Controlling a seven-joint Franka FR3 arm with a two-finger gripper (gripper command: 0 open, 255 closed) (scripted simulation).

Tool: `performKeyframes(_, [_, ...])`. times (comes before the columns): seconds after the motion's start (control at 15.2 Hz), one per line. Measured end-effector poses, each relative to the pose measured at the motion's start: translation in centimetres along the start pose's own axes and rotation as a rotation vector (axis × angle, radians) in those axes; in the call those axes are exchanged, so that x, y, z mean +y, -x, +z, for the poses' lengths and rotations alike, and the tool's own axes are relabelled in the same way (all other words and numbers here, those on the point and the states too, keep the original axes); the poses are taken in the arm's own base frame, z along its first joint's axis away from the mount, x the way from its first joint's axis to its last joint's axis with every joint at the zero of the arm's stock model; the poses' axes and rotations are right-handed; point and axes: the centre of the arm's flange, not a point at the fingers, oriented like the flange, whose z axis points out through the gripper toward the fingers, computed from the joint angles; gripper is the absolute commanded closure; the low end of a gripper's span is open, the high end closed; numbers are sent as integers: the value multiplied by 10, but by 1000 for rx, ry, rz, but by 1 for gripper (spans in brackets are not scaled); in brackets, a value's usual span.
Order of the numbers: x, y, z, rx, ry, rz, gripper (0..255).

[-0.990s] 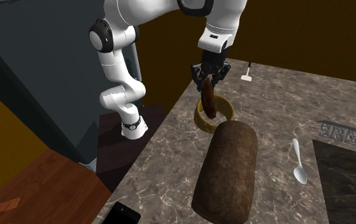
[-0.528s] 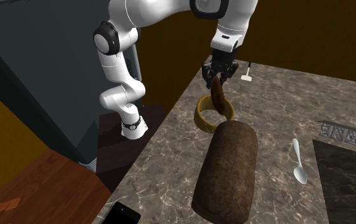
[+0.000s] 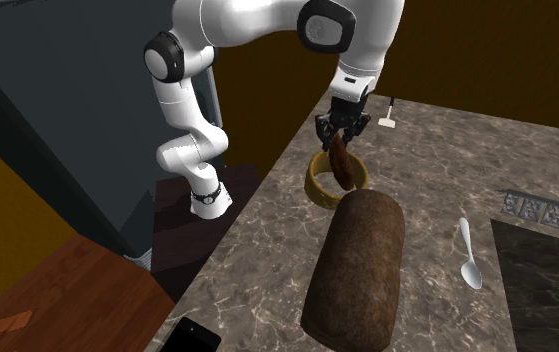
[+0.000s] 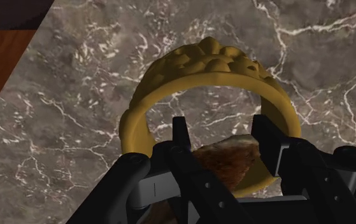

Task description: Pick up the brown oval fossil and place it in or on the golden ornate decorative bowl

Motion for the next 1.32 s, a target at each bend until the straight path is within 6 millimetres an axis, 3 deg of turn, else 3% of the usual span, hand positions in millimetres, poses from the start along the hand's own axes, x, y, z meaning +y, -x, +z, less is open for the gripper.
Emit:
performKeyframes(0.26, [-2, -2, 19, 1, 0, -1, 255])
performKeyframes(0.66, [-2, -2, 23, 0, 0, 0, 255])
performKeyframes(0.73, [-2, -2, 23, 0, 0, 0, 0])
performKeyframes(1.12, [-2, -2, 23, 0, 0, 0, 0])
performKeyframes(1.32, [-1, -1, -3, 0, -1, 0, 0])
